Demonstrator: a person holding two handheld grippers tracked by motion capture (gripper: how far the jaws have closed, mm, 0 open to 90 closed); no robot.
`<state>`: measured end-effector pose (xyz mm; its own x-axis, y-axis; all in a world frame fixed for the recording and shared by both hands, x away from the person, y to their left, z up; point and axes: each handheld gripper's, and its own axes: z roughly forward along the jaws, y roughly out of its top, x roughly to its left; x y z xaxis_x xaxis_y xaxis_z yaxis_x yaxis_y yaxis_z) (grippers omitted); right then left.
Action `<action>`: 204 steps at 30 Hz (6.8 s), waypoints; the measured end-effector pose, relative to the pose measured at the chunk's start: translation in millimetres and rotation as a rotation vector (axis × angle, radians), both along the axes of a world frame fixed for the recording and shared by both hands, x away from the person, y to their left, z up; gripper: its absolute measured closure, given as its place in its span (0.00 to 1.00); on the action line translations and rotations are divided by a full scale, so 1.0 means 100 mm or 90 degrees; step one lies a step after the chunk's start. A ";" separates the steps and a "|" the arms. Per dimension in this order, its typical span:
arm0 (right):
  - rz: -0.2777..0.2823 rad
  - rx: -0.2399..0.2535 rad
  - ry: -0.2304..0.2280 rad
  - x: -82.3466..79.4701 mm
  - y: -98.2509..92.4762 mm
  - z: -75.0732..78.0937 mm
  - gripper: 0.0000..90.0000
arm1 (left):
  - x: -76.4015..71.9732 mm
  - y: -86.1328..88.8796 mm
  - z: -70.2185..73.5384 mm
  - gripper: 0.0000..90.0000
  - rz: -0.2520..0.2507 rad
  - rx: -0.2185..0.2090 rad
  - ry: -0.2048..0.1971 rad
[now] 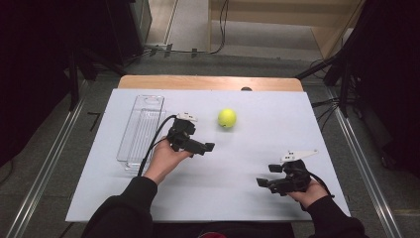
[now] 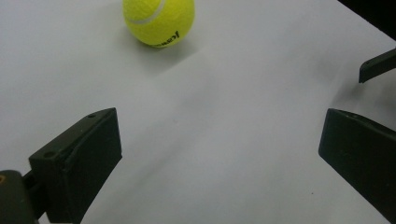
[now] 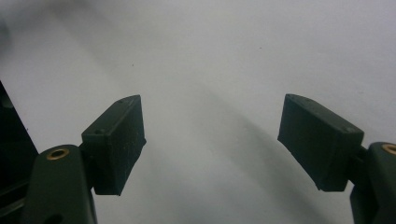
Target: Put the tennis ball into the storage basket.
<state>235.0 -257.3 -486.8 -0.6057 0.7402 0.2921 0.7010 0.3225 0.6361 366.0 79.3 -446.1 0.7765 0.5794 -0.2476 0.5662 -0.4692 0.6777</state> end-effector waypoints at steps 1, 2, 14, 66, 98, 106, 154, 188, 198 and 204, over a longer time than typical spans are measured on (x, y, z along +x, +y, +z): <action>0.000 0.000 0.000 0.00 0.00 0.00 0.23 | 0.00 -0.01 0.00 0.00 0.003 -0.001 0.001; 0.000 0.000 0.000 0.00 0.00 0.00 0.23 | 0.01 -0.02 0.00 0.00 0.003 0.002 -0.001; 0.001 0.001 0.000 0.00 0.00 0.00 0.23 | 0.11 -0.09 -0.01 0.00 -0.003 0.006 -0.003; -0.005 0.004 0.002 0.01 -0.01 0.00 0.23 | 0.53 -0.42 0.06 0.01 0.003 0.009 -0.013; -0.003 0.005 0.002 0.01 -0.01 -0.01 0.23 | 0.77 -0.74 0.07 0.01 -0.001 0.021 -0.019; -0.003 0.005 0.001 0.00 -0.02 -0.01 0.23 | 0.86 -0.84 0.05 0.01 0.001 0.032 -0.016; 0.000 0.012 0.001 0.00 -0.04 -0.01 0.23 | 1.23 -1.08 0.06 0.03 0.026 0.038 -0.012; 0.000 0.011 0.000 0.00 -0.04 -0.01 0.23 | 1.17 -1.09 -0.22 0.03 0.030 0.045 0.008; -0.001 0.011 0.001 0.00 -0.03 -0.01 0.23 | 1.16 -1.07 -0.33 0.03 0.029 0.057 0.014; -0.001 0.010 0.001 0.00 -0.03 -0.01 0.23 | 1.14 -1.09 -0.38 0.03 0.027 0.065 0.021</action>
<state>235.2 -260.8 -487.9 -0.6045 0.7358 0.3053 0.7024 0.3115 0.6400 480.3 -29.5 -483.7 0.7430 0.6354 -0.2103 0.6083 -0.5100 0.6082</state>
